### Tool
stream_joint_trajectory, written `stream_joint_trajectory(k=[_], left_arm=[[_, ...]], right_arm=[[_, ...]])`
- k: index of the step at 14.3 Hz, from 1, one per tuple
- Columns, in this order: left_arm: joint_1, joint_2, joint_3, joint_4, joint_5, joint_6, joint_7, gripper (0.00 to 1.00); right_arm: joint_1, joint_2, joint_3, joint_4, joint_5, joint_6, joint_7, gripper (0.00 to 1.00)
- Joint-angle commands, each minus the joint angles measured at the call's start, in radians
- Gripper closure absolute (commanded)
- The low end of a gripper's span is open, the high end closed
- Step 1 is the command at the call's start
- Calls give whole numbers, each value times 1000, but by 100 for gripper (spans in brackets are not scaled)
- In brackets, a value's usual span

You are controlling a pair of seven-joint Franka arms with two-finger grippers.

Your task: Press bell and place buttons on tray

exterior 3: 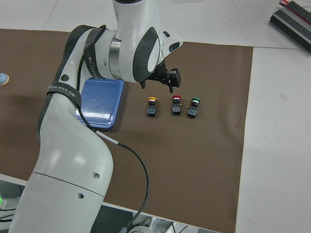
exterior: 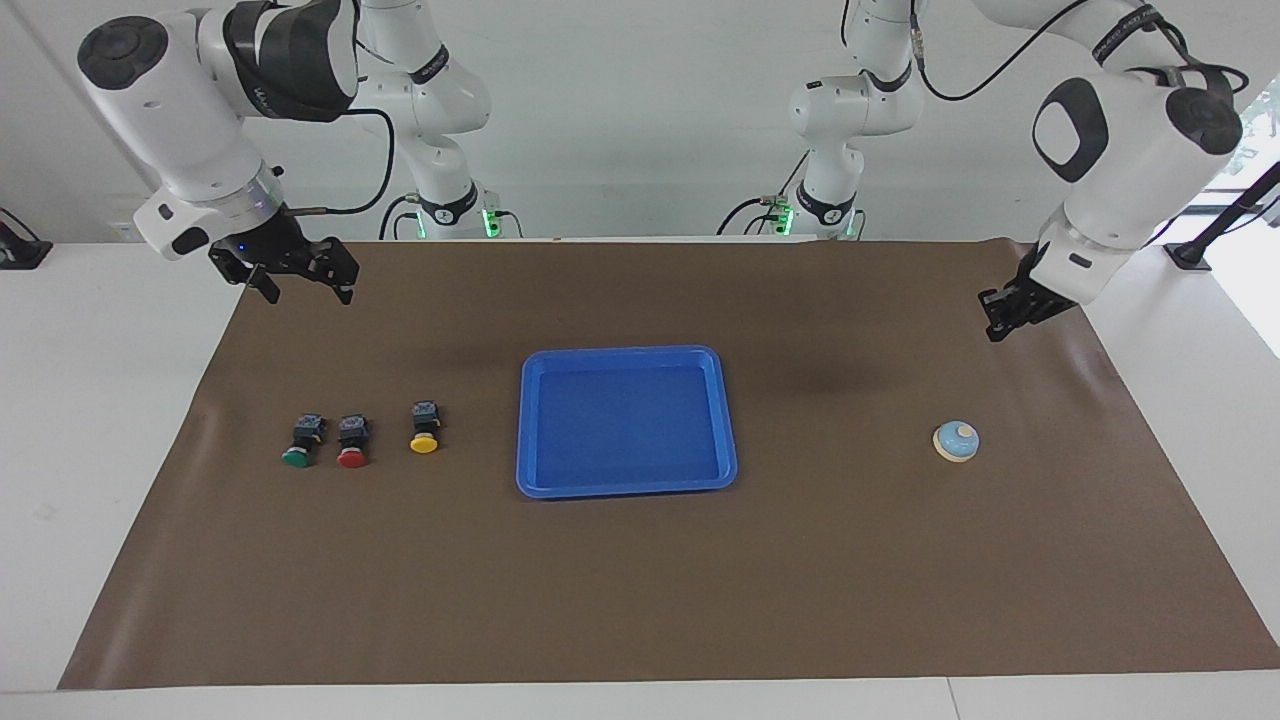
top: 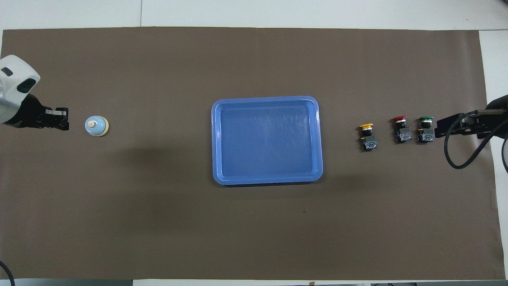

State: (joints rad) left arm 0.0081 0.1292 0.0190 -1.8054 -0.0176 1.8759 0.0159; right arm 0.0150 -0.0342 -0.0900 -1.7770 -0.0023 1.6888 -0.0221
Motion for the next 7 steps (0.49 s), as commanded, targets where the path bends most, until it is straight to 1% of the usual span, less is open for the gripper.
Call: stream_joint_trajectory(k=[1,3,5,7], left_arm=[[32,33,-5,-87,22,145,25,100],[35,73,-4,-97,22,193,39,100],[35,92,-4,-107,22,242,39,100],[33,128,-4,-106,22,278,38,100]], right_arm=[[-46,-17,3,-73,-5,98,-38,0],[-40,-13,3,-73,-5,104,-35,0],[-40,-9,4,-76,-5,95,-35,0],[-40,-10,4,-76,-5,94,-35,0]])
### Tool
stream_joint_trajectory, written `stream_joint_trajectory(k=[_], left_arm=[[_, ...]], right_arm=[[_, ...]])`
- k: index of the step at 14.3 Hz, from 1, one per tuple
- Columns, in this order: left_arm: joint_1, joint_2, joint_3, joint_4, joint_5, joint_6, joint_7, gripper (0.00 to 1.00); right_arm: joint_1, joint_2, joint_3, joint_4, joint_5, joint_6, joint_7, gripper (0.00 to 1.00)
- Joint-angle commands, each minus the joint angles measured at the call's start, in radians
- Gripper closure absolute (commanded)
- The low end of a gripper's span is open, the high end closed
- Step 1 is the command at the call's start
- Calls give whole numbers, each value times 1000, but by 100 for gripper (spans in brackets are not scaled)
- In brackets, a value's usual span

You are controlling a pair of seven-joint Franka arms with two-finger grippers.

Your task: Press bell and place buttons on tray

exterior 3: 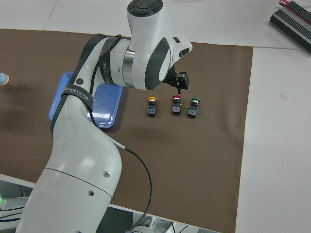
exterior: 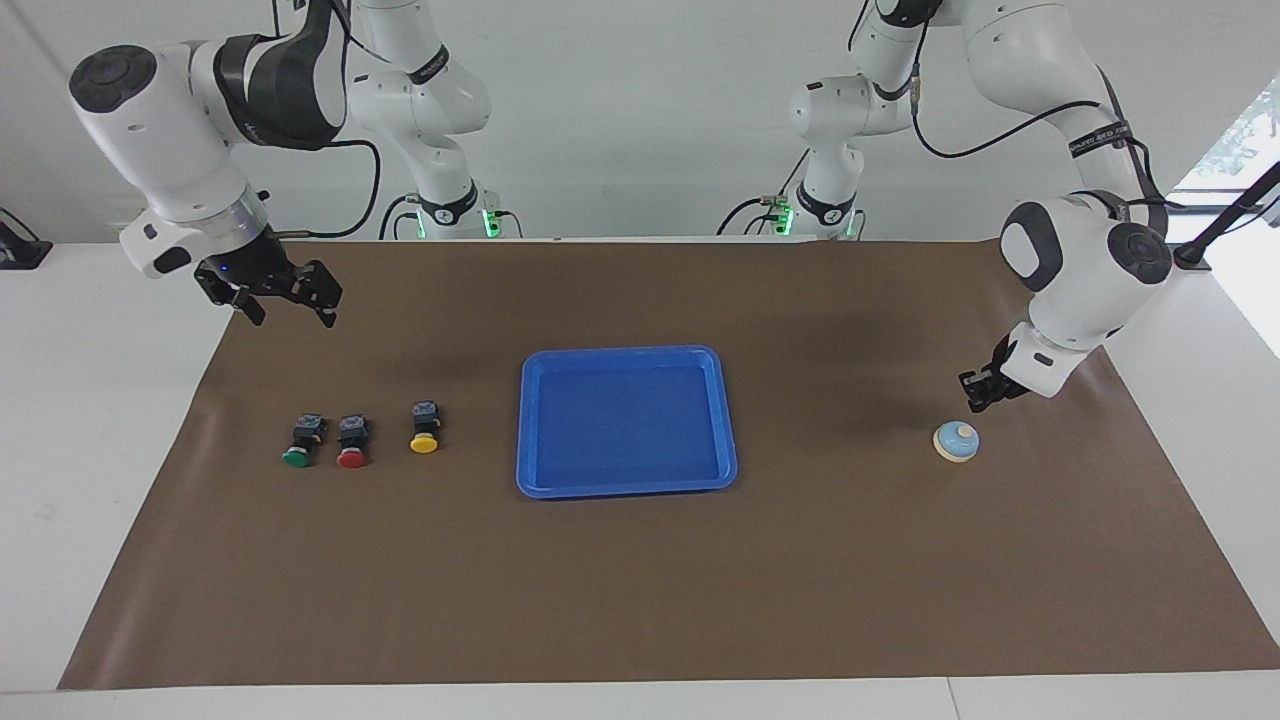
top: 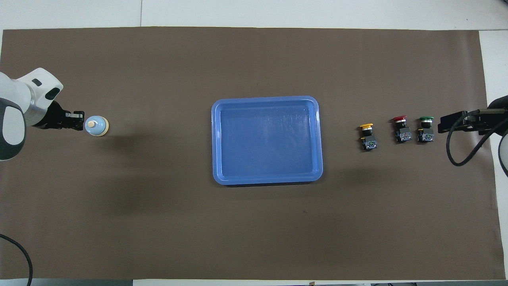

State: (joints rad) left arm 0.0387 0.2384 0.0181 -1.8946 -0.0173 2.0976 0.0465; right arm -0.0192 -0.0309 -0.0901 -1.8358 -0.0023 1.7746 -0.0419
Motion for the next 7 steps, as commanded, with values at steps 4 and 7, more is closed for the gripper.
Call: stream_joint_trajectory(k=[4,7], left_arm=[[3,73,-3,-20,22,102,9,100],[3,84,-3,-17,22,107,9,100]], right_arm=[[-37,63,3,-57,-4,144,-51,0],[-53,166,4,-108,-4,386,-73,0]])
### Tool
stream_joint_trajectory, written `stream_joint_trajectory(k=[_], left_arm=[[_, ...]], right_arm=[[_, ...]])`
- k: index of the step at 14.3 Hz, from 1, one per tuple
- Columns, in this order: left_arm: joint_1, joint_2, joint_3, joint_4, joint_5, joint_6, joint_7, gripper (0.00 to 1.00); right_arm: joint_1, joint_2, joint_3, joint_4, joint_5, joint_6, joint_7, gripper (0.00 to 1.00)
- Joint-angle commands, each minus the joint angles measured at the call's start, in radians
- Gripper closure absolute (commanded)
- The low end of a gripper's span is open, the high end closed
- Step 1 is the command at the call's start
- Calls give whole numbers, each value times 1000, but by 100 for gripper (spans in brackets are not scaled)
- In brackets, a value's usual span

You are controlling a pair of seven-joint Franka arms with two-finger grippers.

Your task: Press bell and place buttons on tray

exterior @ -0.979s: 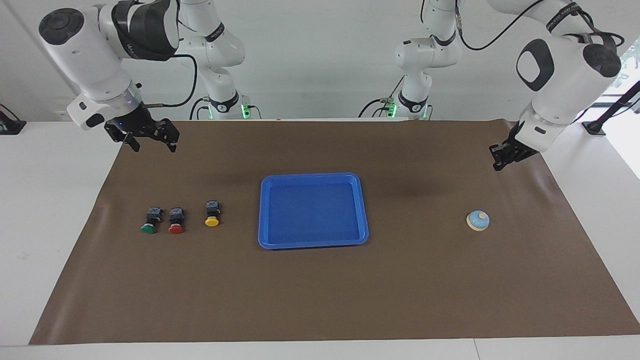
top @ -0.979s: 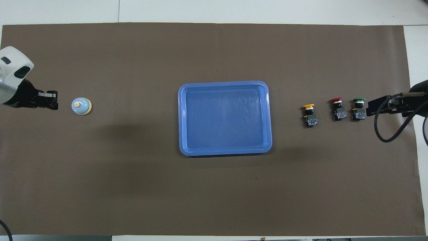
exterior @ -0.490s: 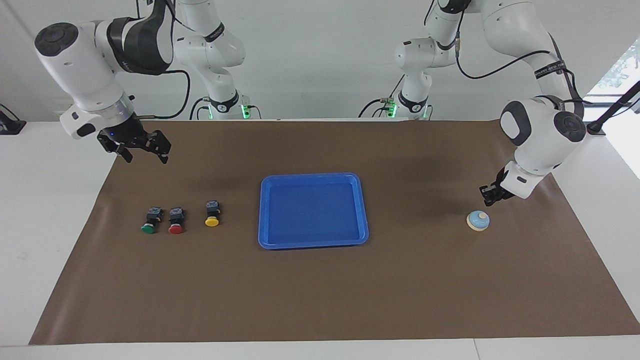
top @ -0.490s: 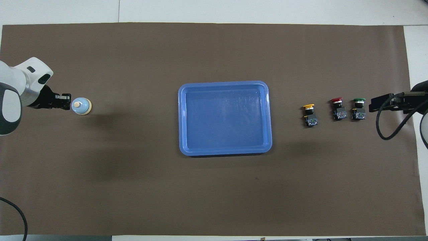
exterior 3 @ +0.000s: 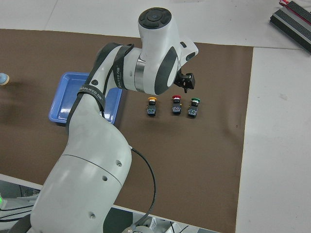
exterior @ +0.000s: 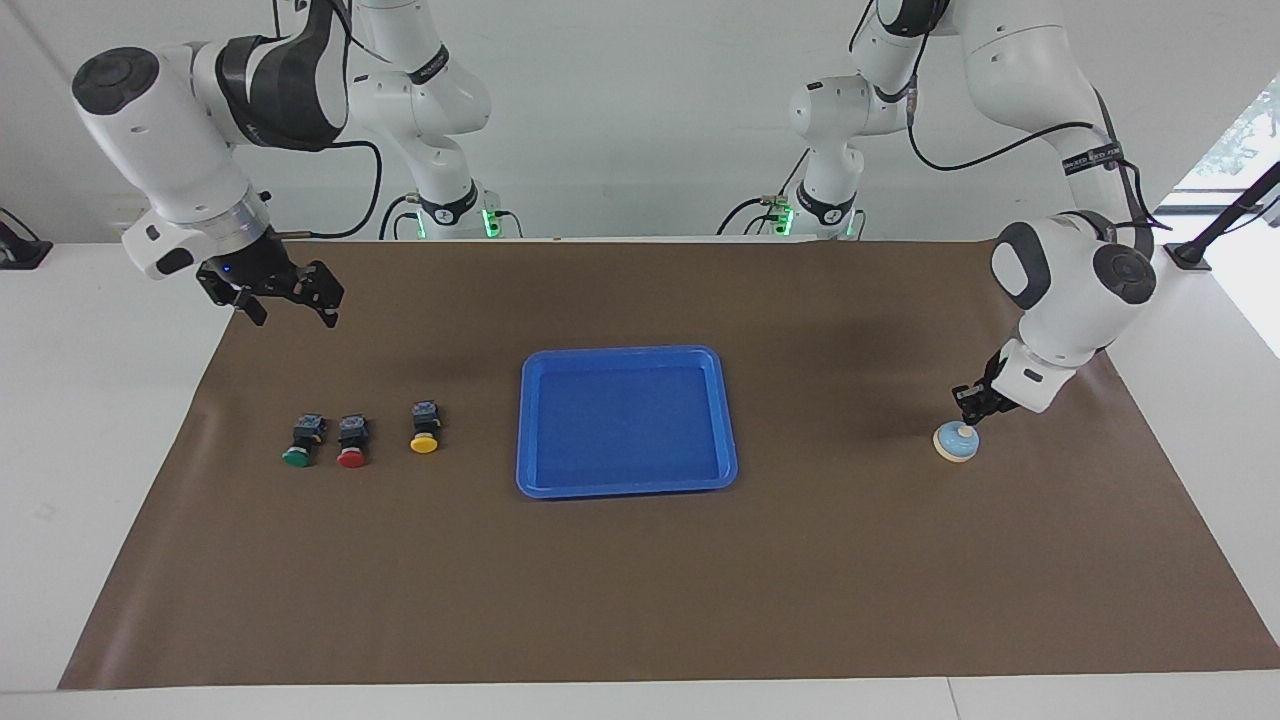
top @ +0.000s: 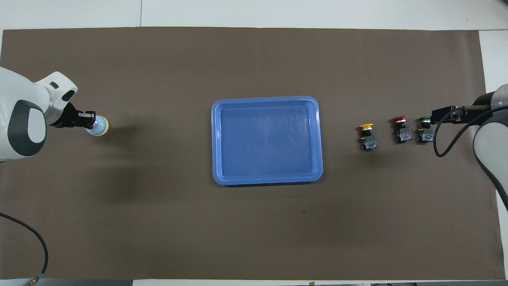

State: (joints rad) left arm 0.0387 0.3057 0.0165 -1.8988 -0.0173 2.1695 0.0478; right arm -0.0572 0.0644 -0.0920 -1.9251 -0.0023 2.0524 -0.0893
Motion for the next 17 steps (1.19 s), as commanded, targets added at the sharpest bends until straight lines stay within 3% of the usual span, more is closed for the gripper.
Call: stream_joint_trajectory(k=[1,4,5,6,7,8,12,15,17], left_arm=[[1,16,-1,-3,23,17,7,100],[3,4,0,116,23,-178,10,100],[1,-6,-1,159,23,-242,9,86],[1,-19,0,197,23,-288,9,72],[1,-26,0,242,23,-337,9,30],[-3,-33,0,282,23,-399,7,0],[-23,-71,-7,405,25,-632,7,0],[-26,-186,-10,409,26,-741,7,0],[-26,-212,-12,422,16,-809,-5,0]], right_arm=[[-13,104,5,-17,-4,144,-24,0],[-24,175,5,-22,-4,160,-29,0],[-42,192,6,-28,-4,169,-44,0],[-59,199,6,-41,-4,185,-74,0],[-72,202,6,-54,-4,201,-98,0],[-82,204,6,-60,-4,206,-102,0],[-89,212,6,-68,1,207,-104,0],[-90,227,6,-72,4,212,-105,1],[-90,230,6,-90,4,224,-105,1]])
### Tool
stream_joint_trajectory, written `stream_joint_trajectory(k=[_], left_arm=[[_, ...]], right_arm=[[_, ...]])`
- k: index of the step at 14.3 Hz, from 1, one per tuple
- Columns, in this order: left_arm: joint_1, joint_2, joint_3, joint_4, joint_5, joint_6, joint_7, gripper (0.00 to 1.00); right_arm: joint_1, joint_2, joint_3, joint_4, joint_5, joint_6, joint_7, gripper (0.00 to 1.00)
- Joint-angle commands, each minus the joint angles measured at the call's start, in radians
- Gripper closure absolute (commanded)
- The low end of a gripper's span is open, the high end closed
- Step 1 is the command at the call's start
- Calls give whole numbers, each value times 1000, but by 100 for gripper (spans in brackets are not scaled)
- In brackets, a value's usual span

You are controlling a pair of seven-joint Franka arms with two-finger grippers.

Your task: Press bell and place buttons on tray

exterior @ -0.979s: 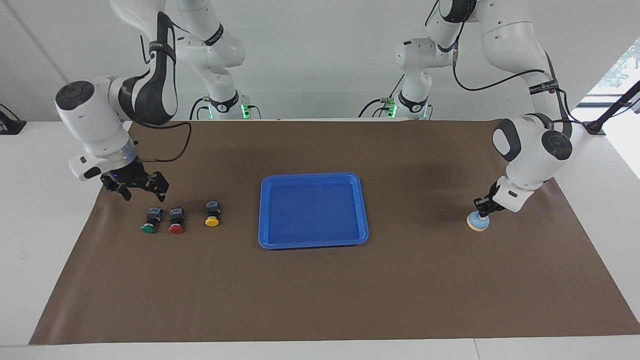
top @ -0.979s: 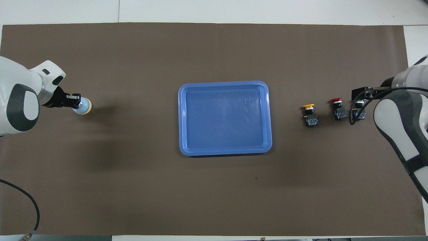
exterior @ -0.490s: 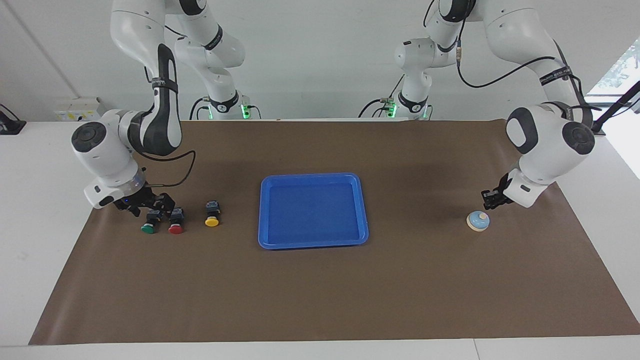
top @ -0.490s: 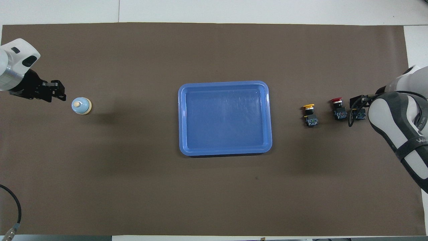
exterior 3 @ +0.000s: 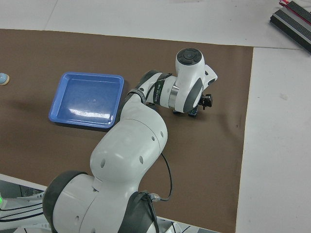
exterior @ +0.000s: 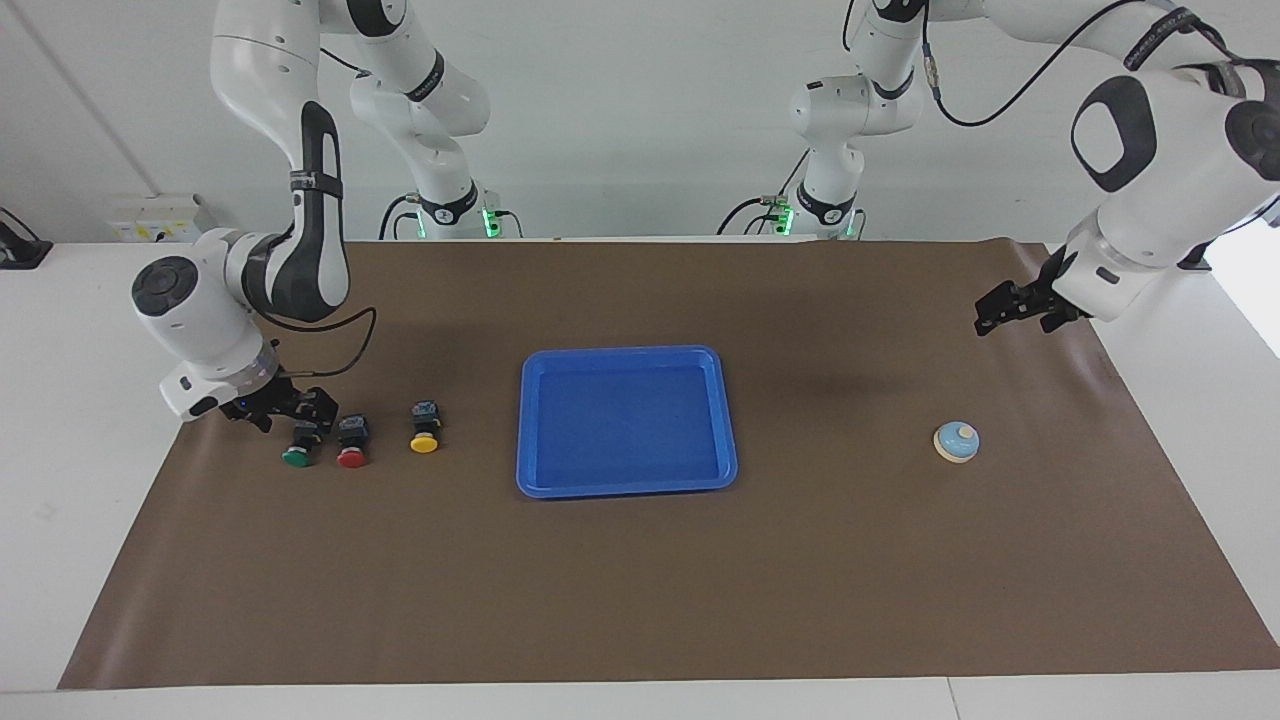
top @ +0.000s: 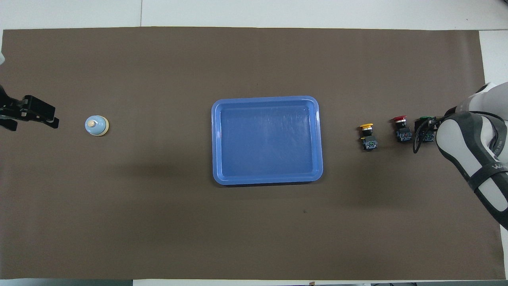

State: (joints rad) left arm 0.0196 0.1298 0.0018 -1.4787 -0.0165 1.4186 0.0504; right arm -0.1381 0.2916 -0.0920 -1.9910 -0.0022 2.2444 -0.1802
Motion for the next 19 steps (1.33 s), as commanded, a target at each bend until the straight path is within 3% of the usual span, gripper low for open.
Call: stream_joint_trajectory(k=[1,3,5,8,10,12,14,16,19], left_arm=[[-7,-59,0,5,4,-56,-27,0],[-9,-71,0,5,-13,-55,-69,0],[-12,-73,-5,6,-8,-84,-69,0],[-15,-104,-20,0,0,-87,-57,0],[-15,-102,-22,6,-2,-92,-52,0],[-13,-104,-22,6,-3,-81,-52,0],[-10,-121,-20,-17,-5,-34,-50,0],[-1,-124,-19,-46,-3,49,-40,0],[-9,-125,-17,-87,15,74,-35,0]], right_arm=[[-9,1,8,-35,4,46,-15,2],[-17,1,8,-54,4,69,-16,6],[-20,1,8,-65,4,87,-34,20],[-20,1,8,-89,7,122,-36,63],[-20,1,8,-77,7,113,-38,98],[-3,-6,12,-20,7,56,-38,100],[72,-8,29,117,7,-122,-19,100],[164,-6,31,208,5,-234,155,100],[334,-6,31,210,7,-243,406,100]])
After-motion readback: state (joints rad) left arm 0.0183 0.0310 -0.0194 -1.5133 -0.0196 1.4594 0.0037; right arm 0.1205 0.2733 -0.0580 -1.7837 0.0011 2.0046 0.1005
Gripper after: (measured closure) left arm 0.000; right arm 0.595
